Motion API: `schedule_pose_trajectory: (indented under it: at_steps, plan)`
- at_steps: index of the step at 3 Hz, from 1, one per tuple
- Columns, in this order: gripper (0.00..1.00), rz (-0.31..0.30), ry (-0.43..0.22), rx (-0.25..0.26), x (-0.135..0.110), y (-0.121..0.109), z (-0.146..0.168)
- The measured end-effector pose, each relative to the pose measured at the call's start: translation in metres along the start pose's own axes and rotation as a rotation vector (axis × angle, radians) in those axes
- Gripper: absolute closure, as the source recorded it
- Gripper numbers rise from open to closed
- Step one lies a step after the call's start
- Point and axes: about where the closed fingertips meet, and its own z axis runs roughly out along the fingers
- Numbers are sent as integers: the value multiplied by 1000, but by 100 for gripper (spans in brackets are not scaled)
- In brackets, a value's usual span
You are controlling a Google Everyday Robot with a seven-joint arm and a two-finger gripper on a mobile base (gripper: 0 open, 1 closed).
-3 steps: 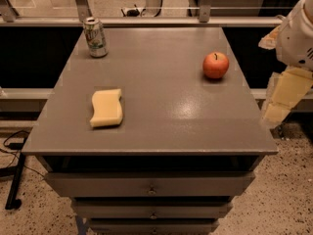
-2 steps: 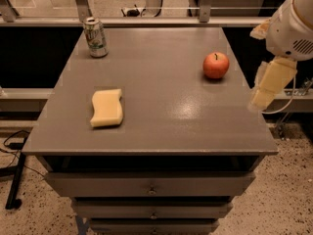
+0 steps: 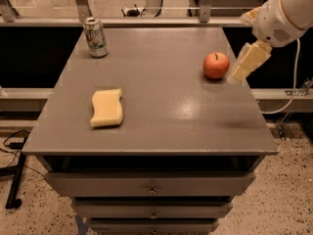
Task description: Pick apple
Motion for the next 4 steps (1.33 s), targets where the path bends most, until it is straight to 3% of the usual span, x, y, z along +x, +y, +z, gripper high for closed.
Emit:
schedule_pose_trajectory:
  at_steps: [1,2,4]
  plan:
    - [0,40,-71,5,2,-28,35]
    - [0,81,-99,2,10,-50,68]
    - [0,178,-105,-32,36,-67,115]
